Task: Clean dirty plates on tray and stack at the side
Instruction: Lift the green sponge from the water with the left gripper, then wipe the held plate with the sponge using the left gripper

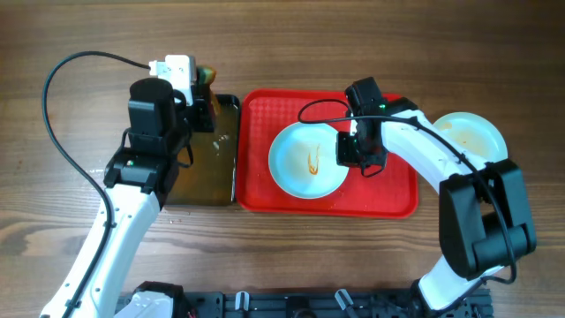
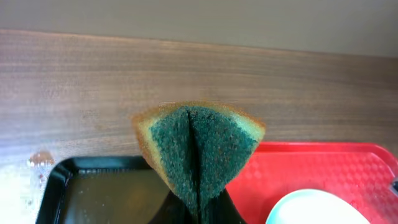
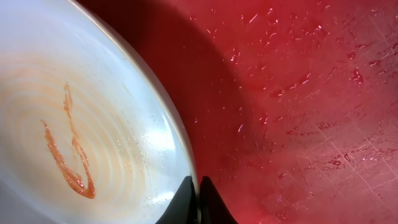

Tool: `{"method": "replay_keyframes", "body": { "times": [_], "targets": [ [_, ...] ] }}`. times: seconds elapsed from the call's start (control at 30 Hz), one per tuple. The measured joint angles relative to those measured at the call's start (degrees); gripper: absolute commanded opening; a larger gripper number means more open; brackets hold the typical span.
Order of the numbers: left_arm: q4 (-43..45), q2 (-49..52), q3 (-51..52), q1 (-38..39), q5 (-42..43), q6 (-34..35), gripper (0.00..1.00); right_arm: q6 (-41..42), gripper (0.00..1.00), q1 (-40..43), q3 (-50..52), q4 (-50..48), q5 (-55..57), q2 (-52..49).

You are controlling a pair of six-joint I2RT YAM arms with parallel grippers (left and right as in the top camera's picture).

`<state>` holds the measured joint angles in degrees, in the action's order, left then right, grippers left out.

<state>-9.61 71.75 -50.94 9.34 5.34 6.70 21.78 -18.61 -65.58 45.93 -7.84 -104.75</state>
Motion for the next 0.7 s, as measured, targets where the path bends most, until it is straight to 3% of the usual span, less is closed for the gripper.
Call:
{"method": "replay_keyframes", "body": {
  "times": [0.1,0.2,0.4,0.53,0.63,0.7],
  "targets": [
    [-4.5,0.6,0.0,0.0,-0.2,0.0,0.04,0.0,0.04,0.0,0.0,-0.2,-0.2,0.0],
    [-10.7,8.3,0.0,0.0,-0.2,1.0,0.04,0.0,0.04,0.0,0.1,-0.5,-0.7,0.0],
    [-14.1,18.4,0.2,0.0,2.4,2.6,0.04,0.0,0.04,0.0,0.2,-1.0,-1.5,0.0],
    [-13.8,18.1,0.2,0.0,13.3,2.8,0.04,0.0,0.04,0.0,0.2,-1.0,-1.6,0.0],
    [-10.4,17.8,0.2,0.3,25.5,6.5,0.04,0.0,0.04,0.0,0.3,-1.2,-1.7,0.0],
    [-7.4,17.8,0.2,1.6,28.2,9.0,0.04,0.0,0.04,0.0,0.3,-1.3,-2.4,0.0]
  ]
}}
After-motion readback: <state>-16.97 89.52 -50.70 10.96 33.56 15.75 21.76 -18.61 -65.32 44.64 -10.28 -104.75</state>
